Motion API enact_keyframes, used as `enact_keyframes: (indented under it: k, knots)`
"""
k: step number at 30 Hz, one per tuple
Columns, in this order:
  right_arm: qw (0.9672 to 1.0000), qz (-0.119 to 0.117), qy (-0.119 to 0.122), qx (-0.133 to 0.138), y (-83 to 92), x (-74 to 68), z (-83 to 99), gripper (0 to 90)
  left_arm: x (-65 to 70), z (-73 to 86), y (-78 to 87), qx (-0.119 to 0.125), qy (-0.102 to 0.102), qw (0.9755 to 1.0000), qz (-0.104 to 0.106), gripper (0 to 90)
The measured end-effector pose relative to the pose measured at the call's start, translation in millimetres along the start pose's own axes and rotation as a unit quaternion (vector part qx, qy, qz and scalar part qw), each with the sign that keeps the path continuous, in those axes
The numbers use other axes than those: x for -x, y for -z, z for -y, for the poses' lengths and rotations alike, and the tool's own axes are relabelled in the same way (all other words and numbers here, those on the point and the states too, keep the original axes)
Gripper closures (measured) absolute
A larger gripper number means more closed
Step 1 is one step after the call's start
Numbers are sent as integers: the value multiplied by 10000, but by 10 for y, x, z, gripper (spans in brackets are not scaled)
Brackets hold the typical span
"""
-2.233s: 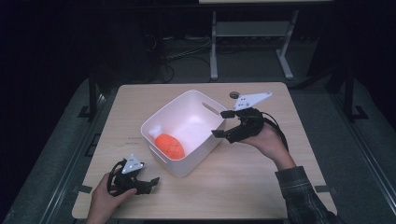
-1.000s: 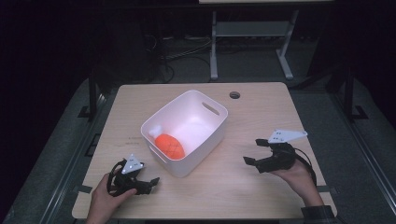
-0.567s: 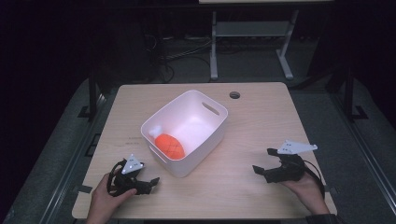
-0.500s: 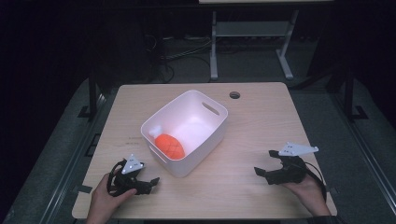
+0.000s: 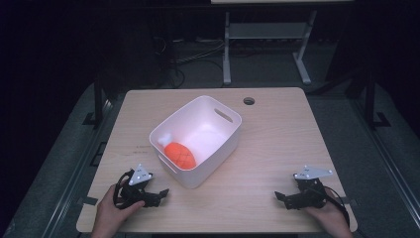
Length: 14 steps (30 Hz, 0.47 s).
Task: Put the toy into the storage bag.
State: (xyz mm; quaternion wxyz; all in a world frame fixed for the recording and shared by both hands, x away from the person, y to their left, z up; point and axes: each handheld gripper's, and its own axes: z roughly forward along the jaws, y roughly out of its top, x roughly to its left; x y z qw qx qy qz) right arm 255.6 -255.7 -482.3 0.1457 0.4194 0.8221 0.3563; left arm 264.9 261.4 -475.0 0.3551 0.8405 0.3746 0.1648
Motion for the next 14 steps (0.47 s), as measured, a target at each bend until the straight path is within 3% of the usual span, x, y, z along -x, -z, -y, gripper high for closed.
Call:
enact_keyframes:
  k: [6, 14]
  knots:
    - [9999, 147, 40, -56, -6, -41, 2, 11, 2, 3, 1, 6, 0, 10000, -2, 128]
    - [9999, 142, 39, -51, -7, -40, 2, 11, 2, 2, 1, 5, -1, 10000, -2, 128]
